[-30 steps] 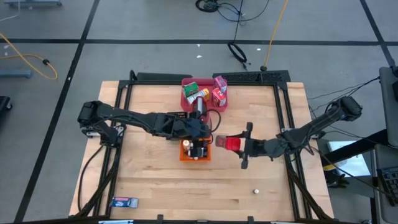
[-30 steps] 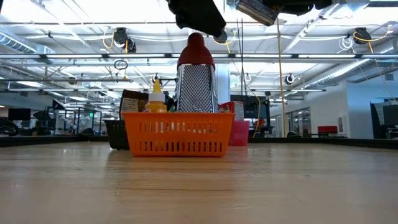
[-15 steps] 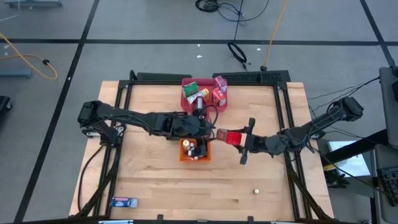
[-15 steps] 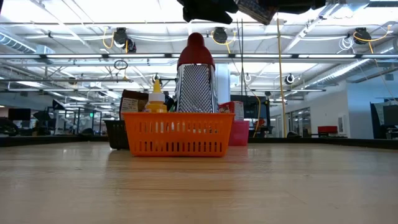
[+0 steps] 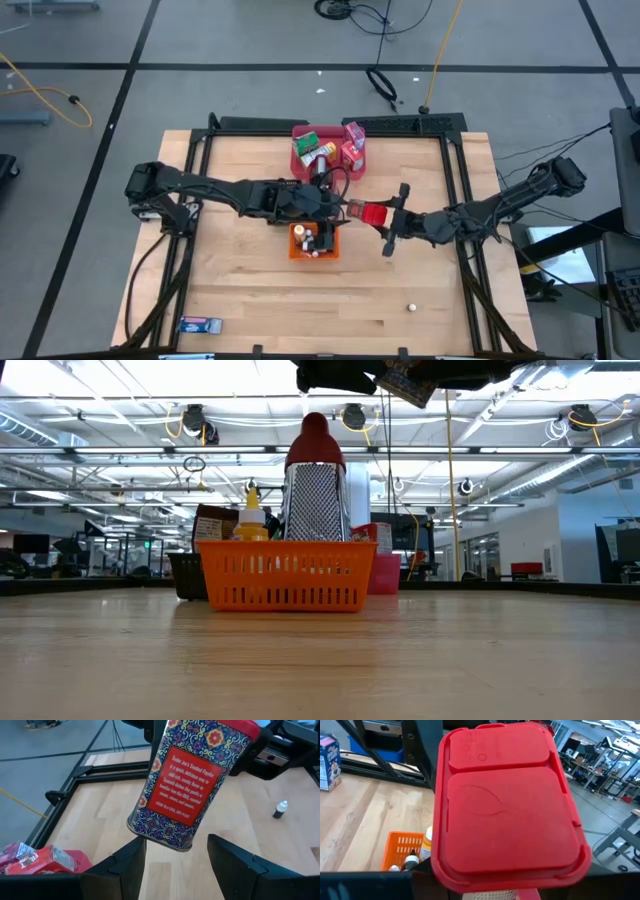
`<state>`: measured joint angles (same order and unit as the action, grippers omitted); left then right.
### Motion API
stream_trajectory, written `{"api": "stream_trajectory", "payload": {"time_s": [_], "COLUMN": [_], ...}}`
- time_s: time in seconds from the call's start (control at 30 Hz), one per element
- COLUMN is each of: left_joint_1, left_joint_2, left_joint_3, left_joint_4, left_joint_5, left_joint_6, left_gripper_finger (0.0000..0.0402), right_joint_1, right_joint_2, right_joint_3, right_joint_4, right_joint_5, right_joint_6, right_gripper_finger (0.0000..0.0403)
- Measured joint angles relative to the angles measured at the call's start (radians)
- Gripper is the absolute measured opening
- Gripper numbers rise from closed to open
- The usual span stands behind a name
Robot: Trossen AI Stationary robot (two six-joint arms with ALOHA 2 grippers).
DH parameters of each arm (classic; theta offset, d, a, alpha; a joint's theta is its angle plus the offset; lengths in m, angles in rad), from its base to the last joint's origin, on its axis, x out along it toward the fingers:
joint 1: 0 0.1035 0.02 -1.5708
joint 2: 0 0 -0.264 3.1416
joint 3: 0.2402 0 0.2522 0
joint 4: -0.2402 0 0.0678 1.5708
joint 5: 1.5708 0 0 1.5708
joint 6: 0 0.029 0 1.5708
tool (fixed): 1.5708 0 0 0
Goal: Pick & Place Kitchen Items
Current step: Put the red seasoning can into the black bin
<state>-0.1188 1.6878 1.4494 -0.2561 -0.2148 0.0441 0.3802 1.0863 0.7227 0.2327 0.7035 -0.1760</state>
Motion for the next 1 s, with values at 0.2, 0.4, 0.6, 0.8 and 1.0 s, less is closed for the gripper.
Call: {"api": "stream_trajectory", "payload": {"time_s": [0.2,0.4,0.6,0.8,1.0], "left_joint_1": [-0.001,-0.001,-0.001,-0.01,-0.011], "left_joint_2": [0.0,0.0,0.0,0.0,0.0], "left_joint_3": [-0.001,-0.002,-0.002,-0.002,-0.002], "left_joint_4": [0.006,0.008,0.016,0.03,0.034], "left_joint_5": [-0.003,-0.009,-0.012,-0.018,-0.018], "left_joint_6": [0.045,0.056,0.083,0.128,0.16], "left_gripper_finger": [0.0212,0.0212,0.0212,0.0212,0.0212], "right_joint_1": [-0.002,-0.002,-0.005,-0.008,-0.009], "right_joint_2": [-0.002,-0.001,-0.001,-0.001,-0.002], "right_joint_3": [0.0,0.0,0.0,0.0,-0.001], "right_joint_4": [0.002,0.003,0.003,0.002,-0.002], "right_joint_5": [-0.063,-0.098,-0.098,-0.116,-0.142], "right_joint_6": [0.012,0.04,0.034,0.06,0.064], "right_gripper_finger": [0.0173,0.017,0.017,0.017,0.017]}}
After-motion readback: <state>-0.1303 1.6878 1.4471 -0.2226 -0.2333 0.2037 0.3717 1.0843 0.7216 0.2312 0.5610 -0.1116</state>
